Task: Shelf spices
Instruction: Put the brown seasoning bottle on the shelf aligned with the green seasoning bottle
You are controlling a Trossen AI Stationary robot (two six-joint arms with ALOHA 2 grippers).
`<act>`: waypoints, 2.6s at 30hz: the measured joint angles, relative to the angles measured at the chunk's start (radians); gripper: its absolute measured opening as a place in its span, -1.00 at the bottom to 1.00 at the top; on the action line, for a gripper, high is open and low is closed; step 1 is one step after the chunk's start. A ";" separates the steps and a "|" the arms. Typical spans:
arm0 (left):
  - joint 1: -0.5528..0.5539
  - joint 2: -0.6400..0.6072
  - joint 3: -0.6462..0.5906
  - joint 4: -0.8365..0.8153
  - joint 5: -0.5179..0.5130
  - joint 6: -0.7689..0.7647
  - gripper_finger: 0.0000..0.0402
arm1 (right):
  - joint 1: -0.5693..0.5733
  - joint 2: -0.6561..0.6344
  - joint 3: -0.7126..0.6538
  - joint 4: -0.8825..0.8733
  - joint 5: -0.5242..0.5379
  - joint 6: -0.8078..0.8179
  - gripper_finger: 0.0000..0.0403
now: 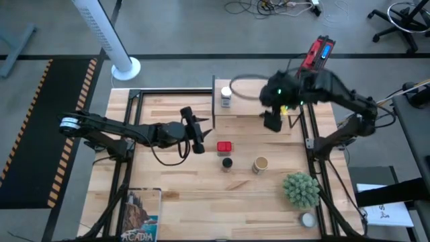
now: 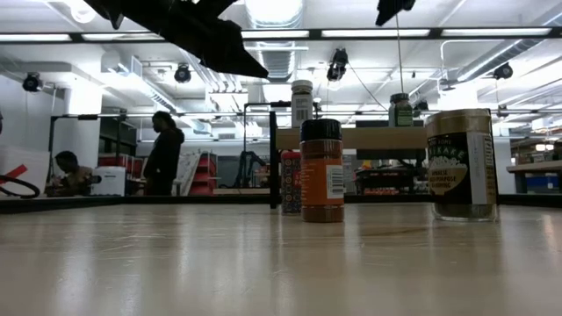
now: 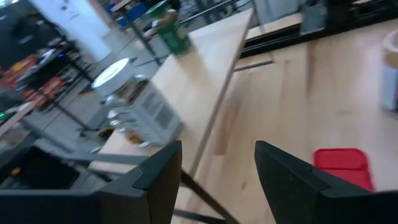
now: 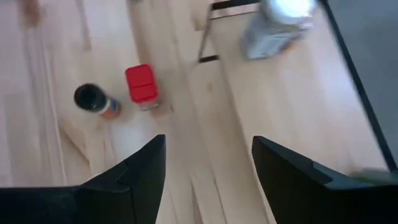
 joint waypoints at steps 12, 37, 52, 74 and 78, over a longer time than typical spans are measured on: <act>0.002 0.000 0.000 -0.021 -0.150 -0.175 -0.04 | 0.126 -0.142 -0.574 0.334 -0.031 0.103 0.23; -0.006 0.000 -0.006 -0.084 -0.053 -0.335 -0.04 | 0.339 -0.121 -0.692 0.442 0.088 0.284 0.54; -0.007 0.001 -0.050 -0.028 -0.052 -0.339 -0.04 | 0.397 -0.121 -0.813 0.492 0.160 0.485 0.50; -0.007 0.002 -0.051 -0.022 -0.052 -0.343 -0.04 | 0.442 -0.121 -0.870 0.545 0.180 0.574 0.55; -0.007 0.002 -0.055 -0.025 -0.052 -0.353 -0.04 | 0.454 -0.121 -0.821 0.530 0.177 0.575 0.54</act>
